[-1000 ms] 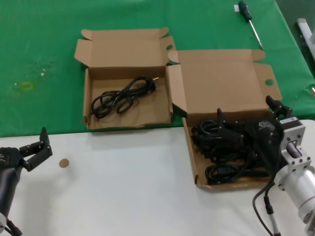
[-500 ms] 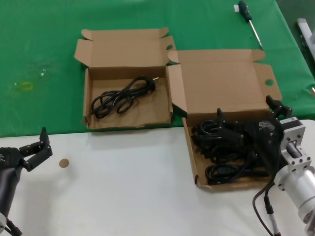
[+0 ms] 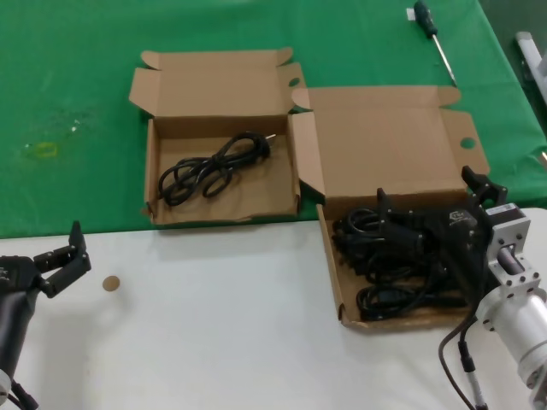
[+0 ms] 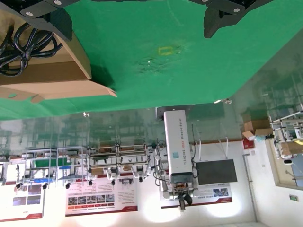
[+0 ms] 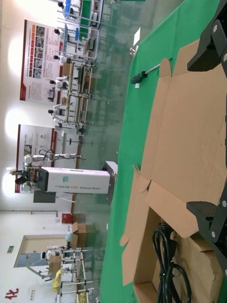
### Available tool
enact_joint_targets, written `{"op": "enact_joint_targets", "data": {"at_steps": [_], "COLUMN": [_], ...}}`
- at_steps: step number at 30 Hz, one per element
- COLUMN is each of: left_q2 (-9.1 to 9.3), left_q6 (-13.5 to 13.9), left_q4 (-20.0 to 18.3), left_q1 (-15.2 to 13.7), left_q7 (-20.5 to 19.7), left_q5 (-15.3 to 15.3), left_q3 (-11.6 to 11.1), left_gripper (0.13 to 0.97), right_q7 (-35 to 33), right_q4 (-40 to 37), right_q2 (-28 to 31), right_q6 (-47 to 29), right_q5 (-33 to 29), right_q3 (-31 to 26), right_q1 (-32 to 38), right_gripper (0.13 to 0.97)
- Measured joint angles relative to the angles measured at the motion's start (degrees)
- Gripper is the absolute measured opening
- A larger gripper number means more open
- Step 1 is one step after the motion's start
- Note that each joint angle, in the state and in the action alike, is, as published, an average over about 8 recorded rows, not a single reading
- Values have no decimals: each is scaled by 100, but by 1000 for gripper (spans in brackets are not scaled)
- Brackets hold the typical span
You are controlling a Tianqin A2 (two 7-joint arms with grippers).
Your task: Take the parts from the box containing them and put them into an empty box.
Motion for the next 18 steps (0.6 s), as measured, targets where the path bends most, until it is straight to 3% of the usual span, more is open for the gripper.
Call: {"op": "enact_joint_targets", "data": {"at_steps": [18], "left_q2": [0], "left_q6": [0], "left_q4": [0], "left_q1": [0], "left_q7": [0], "left_q5": [0], "left_q3": [0], "left_gripper": [966], "right_q7": [0], "right_q4": [0], "right_q2": [0], "right_q6": [0], "right_q5": [0], "right_q3": [0], "right_q1": [0], "right_gripper": [966]}}
